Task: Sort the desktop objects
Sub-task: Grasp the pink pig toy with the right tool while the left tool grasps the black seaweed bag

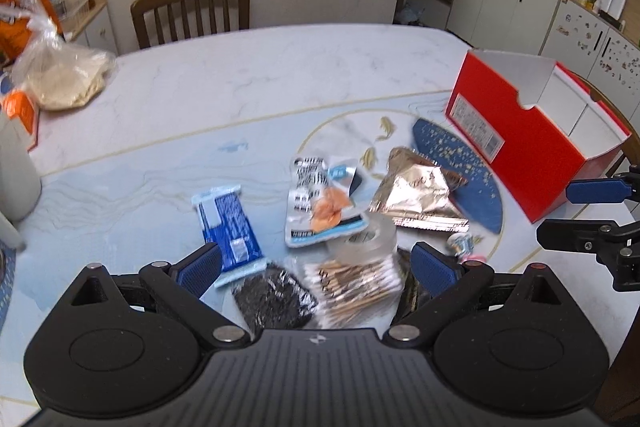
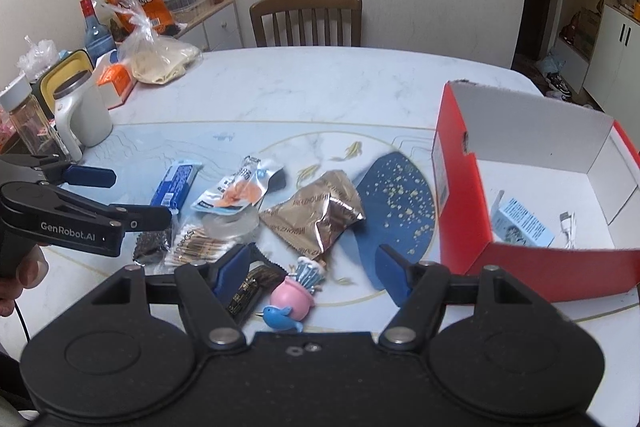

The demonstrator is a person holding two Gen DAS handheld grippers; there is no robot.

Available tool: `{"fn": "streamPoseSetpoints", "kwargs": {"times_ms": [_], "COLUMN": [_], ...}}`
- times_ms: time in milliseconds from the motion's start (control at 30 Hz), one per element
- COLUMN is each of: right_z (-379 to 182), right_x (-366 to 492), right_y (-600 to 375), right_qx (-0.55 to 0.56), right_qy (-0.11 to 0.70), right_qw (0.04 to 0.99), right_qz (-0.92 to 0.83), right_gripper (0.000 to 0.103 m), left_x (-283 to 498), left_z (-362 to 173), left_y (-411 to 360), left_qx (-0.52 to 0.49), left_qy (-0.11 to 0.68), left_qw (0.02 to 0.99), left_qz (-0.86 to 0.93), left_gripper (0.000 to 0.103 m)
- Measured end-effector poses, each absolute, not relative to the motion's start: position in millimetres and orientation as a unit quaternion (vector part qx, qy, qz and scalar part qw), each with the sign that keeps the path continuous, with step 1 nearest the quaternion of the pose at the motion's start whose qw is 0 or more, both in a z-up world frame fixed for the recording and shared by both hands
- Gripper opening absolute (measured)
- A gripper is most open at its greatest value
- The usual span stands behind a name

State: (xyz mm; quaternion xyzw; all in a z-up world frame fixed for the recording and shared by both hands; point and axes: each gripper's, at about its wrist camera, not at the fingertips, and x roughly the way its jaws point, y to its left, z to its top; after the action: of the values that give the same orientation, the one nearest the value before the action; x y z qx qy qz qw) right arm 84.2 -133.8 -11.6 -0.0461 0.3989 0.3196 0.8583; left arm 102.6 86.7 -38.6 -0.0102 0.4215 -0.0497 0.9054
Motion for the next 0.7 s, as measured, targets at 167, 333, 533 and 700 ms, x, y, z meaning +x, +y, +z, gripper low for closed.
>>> {"fn": "streamPoseSetpoints", "kwargs": {"times_ms": [167, 333, 533, 700], "right_z": [-21.3, -30.9, -42.4, -53.6], "right_x": [78.0, 79.1, 83.2, 87.5], "right_y": [-124.2, -119.5, -113.3, -108.1], "right_qx": [-0.067, -0.065, -0.066, -0.074], "right_qy": [0.398, 0.411, 0.428, 0.443], "right_qw": [0.858, 0.854, 0.849, 0.844], "right_qz": [0.317, 0.313, 0.305, 0.293], "right_gripper": [0.070, 0.070, 0.069, 0.066], "left_x": [104.0, 109.3, 113.8, 116.3], "left_z": [-51.3, -63.3, -74.4, -83.0], "left_y": [95.2, 108.1, 117.2, 119.7], "left_qx": [-0.011, -0.029, -0.043, -0.048], "left_qy": [0.434, 0.454, 0.468, 0.478], "left_qw": [0.900, 0.891, 0.883, 0.877], "left_qz": [-0.034, -0.013, 0.002, 0.009], "left_gripper": [0.101, 0.100, 0.100, 0.098]}}
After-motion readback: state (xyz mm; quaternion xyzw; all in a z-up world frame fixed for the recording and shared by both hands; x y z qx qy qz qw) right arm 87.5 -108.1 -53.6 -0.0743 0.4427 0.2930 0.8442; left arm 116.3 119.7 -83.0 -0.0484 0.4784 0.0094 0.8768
